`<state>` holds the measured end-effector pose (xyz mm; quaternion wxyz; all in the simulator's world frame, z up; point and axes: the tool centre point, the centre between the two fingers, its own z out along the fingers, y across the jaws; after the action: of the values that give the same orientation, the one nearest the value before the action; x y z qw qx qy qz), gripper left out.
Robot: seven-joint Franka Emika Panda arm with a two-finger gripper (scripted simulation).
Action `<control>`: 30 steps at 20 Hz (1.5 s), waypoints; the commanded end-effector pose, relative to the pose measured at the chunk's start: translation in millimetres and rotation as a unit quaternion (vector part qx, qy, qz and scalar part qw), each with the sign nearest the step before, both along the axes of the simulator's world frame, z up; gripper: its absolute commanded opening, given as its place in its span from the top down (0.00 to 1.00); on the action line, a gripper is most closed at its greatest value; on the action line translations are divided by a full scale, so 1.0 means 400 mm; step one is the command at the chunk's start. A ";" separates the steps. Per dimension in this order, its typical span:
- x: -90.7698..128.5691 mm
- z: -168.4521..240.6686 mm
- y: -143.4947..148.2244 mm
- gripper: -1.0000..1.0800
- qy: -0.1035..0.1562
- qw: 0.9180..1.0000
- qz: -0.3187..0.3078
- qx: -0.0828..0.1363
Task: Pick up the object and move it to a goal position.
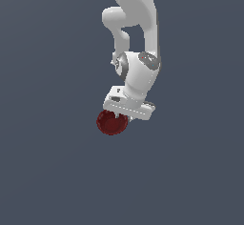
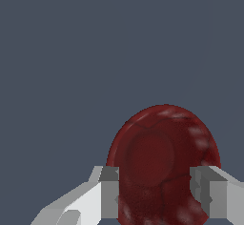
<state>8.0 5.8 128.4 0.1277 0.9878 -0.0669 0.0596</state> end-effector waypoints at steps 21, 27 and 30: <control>-0.054 -0.129 0.070 0.38 -0.070 0.993 0.000 -0.096; -0.059 -0.136 0.076 0.38 -0.076 0.992 0.001 -0.100; -0.058 -0.137 0.076 0.38 -0.075 0.992 0.002 -0.099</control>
<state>-15.5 36.3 73.8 0.2198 0.9630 -0.0683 0.1399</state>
